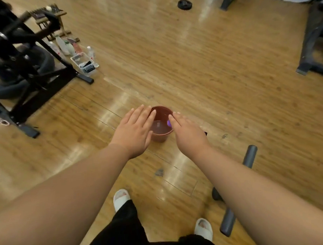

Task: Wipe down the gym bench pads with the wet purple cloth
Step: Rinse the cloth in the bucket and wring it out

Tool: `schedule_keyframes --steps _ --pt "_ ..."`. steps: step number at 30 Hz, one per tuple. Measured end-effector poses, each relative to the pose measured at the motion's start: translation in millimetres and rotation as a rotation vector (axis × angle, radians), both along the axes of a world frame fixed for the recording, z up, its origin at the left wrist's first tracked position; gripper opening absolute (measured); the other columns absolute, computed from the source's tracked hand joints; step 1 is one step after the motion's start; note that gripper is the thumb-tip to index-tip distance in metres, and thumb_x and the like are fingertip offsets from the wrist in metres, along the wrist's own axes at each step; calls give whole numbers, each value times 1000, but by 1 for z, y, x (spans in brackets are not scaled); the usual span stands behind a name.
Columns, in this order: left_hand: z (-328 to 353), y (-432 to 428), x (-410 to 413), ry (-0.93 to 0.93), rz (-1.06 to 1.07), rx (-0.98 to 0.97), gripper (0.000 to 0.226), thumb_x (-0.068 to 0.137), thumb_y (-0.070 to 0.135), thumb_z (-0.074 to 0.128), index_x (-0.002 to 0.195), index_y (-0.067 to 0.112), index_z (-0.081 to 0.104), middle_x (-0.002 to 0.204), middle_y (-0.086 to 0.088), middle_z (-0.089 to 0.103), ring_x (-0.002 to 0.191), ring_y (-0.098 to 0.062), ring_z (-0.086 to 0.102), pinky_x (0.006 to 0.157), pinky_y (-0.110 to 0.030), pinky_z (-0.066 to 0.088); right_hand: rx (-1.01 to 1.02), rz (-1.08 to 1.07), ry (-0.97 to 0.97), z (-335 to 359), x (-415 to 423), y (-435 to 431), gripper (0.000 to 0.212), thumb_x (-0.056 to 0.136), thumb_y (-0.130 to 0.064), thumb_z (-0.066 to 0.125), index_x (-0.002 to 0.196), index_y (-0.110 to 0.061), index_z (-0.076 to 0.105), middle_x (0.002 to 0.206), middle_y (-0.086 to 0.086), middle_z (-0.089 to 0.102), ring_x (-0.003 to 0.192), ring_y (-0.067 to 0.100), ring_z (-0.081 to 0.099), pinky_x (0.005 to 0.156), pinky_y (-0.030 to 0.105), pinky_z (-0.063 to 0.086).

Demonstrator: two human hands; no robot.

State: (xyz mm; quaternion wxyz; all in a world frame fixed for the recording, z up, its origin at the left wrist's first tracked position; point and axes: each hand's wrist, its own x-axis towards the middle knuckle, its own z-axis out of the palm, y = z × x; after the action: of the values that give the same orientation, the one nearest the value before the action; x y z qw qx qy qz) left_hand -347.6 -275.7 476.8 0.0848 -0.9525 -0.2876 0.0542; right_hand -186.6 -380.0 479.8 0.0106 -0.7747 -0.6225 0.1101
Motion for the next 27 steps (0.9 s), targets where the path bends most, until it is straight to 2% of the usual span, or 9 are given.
schedule_keyframes --steps 2,4,9,16,20,23,24,26,27 --pt "4 33 -21 5 -35 -27 62 99 40 11 154 11 5 162 -9 9 150 -25 7 119 -37 -1 -20 -8 3 1 -23 31 63 98 -3 35 155 -12 9 162 6 8 149 19 7 118 32 14" --pt "8 62 -39 6 -36 -36 63 101 40 14 153 13 -10 163 -6 -6 150 -23 -7 119 -37 -6 -18 -28 6 1 -41 58 61 98 -3 33 154 -11 10 162 7 8 149 19 8 120 33 15" --pt "7 112 -57 26 -62 -66 63 102 41 12 152 13 -15 162 -6 -11 149 -22 -12 118 -37 -8 -42 -74 6 2 -61 105 60 99 -5 33 154 -10 11 162 7 8 149 19 8 119 33 15" --pt "-6 159 -19 31 -189 -106 63 102 41 11 151 13 -16 162 -6 -11 149 -22 -13 117 -38 -11 -53 -166 -13 -9 -37 142 59 100 -8 34 154 -11 10 162 6 8 149 19 8 118 29 11" --pt "-12 194 21 46 -254 -109 62 101 40 10 153 11 -7 163 -9 -4 150 -25 -4 119 -38 -6 -48 -226 -13 -20 -7 169 60 99 -7 37 154 -12 14 162 6 11 149 20 11 117 31 16" --pt "-14 225 52 21 -295 -90 64 94 38 19 149 7 33 152 -13 38 142 -29 34 117 -41 20 -42 -256 -2 -23 23 192 58 99 -8 37 153 -11 16 161 6 13 148 20 12 116 31 17" --pt "-14 236 64 6 -306 -68 65 92 38 21 145 7 40 148 -13 45 138 -29 41 114 -41 27 -31 -265 2 -24 35 200 58 99 -8 37 153 -11 17 161 6 14 148 20 13 115 31 18" --pt "-10 253 83 16 -323 -78 65 92 38 20 147 8 37 149 -12 42 139 -29 39 114 -42 28 -26 -286 27 -21 54 211 57 97 -5 40 151 -10 23 160 7 19 148 22 16 115 32 20" --pt "-6 260 95 21 -338 -71 64 94 38 17 151 9 26 155 -12 33 144 -29 30 117 -41 21 -18 -299 36 -20 64 215 56 96 -3 41 150 -9 27 159 8 21 147 23 18 115 33 21"
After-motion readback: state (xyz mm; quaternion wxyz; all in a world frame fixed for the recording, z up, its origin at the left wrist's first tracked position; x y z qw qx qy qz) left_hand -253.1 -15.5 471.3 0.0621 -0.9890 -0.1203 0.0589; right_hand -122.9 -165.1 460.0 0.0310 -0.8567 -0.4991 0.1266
